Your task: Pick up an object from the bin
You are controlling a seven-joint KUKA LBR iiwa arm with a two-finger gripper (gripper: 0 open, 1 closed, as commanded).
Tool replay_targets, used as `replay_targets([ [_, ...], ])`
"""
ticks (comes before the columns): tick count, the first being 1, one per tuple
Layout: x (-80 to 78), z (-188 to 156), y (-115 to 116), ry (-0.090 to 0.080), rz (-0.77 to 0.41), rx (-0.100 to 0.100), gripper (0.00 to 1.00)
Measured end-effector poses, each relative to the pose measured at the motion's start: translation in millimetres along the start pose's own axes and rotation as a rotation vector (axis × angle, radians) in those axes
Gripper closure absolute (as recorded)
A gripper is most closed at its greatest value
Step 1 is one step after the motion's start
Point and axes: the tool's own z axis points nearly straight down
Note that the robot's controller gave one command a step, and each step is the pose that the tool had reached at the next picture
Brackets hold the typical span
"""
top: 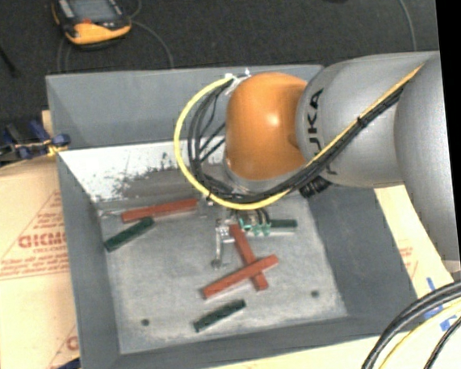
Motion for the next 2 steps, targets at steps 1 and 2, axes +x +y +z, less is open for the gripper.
replay_targets([
  [1,4.2,21.5,-10.2,-0.007,-0.071,0.000,0.00],
  [2,43.5,80.2,-47.1,-0.003,-0.148,0.002,0.00],
])
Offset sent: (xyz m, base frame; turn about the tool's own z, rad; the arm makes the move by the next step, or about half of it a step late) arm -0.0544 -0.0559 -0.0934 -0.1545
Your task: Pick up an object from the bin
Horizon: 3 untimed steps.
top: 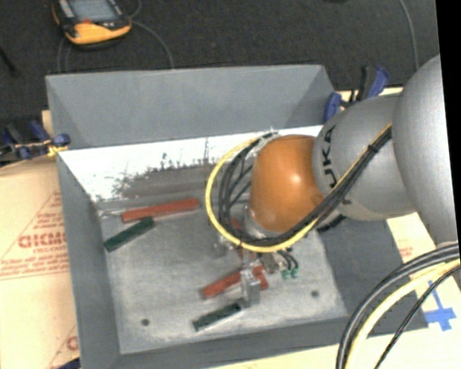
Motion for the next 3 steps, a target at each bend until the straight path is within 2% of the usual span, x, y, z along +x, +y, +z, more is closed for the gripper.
replay_targets([
  [1,29.2,11.7,-12.3,0.008,-0.146,-0.001,1.00],
  [3,29.4,10.8,-12.3,0.008,-0.146,-0.001,1.00],
])
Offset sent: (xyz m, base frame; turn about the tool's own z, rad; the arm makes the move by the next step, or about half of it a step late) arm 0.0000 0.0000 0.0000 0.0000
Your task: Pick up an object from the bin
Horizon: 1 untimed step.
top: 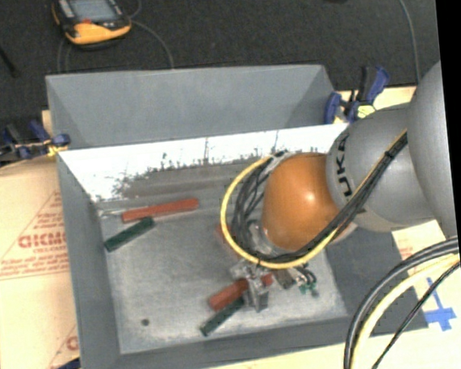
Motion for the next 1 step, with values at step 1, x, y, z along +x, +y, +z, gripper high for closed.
replay_targets([
  [1,7.0,-40.6,-0.4,-0.007,-0.102,0.002,1.00],
])
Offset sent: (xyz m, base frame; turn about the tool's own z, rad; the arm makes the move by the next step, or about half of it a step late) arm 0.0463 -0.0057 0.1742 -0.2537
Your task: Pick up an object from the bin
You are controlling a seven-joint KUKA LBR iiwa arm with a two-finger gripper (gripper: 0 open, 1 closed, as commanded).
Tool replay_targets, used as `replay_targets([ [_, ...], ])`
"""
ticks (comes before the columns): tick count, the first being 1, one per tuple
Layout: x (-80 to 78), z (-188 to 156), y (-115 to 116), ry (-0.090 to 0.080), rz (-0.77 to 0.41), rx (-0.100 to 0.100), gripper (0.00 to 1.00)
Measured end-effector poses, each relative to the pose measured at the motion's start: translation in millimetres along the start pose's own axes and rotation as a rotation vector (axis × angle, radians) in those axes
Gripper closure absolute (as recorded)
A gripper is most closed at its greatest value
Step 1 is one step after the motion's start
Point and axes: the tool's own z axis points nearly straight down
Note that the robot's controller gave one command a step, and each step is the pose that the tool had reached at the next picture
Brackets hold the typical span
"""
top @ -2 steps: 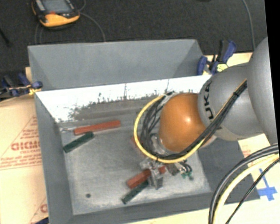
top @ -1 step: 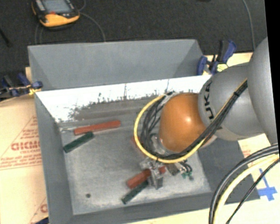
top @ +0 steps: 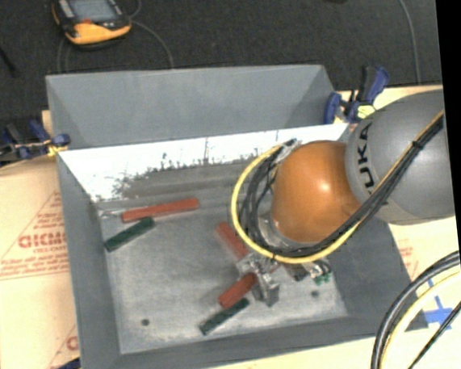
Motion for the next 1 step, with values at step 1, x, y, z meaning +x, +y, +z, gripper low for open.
replay_targets([
  [1,-51.5,-139.0,-26.0,-0.007,-0.149,0.004,1.00],
])
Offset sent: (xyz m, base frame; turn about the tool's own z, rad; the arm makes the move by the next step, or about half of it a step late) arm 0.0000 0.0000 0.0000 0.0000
